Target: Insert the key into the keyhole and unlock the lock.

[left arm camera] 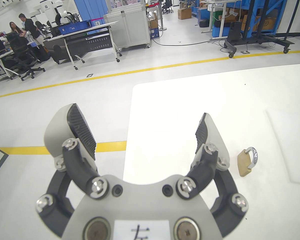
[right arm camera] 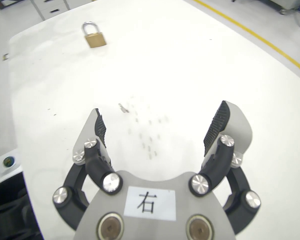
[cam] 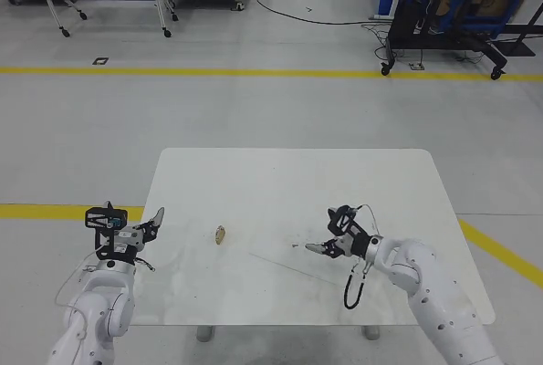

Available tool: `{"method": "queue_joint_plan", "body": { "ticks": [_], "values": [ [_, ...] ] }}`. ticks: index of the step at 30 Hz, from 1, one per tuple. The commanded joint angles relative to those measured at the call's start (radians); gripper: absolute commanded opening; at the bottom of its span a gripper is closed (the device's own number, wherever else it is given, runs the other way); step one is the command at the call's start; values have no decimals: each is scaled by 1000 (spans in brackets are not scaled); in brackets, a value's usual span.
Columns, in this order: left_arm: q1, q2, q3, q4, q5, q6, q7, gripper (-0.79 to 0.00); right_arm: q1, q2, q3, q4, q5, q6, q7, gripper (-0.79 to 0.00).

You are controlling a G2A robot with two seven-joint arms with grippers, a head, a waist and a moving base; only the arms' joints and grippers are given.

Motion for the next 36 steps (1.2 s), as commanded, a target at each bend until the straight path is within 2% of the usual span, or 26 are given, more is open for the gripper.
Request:
{"method": "queue_joint_plan", "body": {
  "ticks": [1, 2, 3, 6, 9, 13, 18, 23, 26, 28, 30, 31, 36],
  "values": [
    [0, 0, 0, 0, 0, 0, 0, 0, 35, 3, -20, 36, 5, -109, 17, -49],
    [0, 0, 0, 0, 0, 0, 0, 0, 50, 3, -31, 49, 4, -152, 24, -194],
    [0, 0, 0, 0, 0, 0, 0, 0, 66, 4, -44, 68, 8, -201, 30, -379],
    [0, 0, 0, 0, 0, 0, 0, 0, 110, 5, -78, 117, 33, -223, 43, -474],
    [0, 0, 0, 0, 0, 0, 0, 0, 150, 6, -121, 140, 26, -223, 64, -502],
    [0, 0, 0, 0, 0, 0, 0, 0, 189, 8, -166, 165, 4, -222, 66, -502],
    [0, 0, 0, 0, 0, 0, 0, 0, 218, 1, -216, 179, -46, -182, 77, -502],
    [0, 0, 0, 0, 0, 0, 0, 0, 238, -7, -260, 191, -92, -129, 76, -462],
    [0, 0, 0, 0, 0, 0, 0, 0, 244, -12, -282, 190, -119, -91, 69, -480],
    [0, 0, 0, 0, 0, 0, 0, 0, 247, -14, -294, 190, -132, -76, 66, -508],
    [0, 0, 0, 0, 0, 0, 0, 0, 250, -15, -303, 190, -140, -71, 60, -671],
    [0, 0, 0, 0, 0, 0, 0, 0, 251, -15, -306, 190, -143, -70, 56, -785],
    [0, 0, 0, 0, 0, 0, 0, 0, 248, -11, -299, 186, -153, -68, 20, -785]
  ]
}}
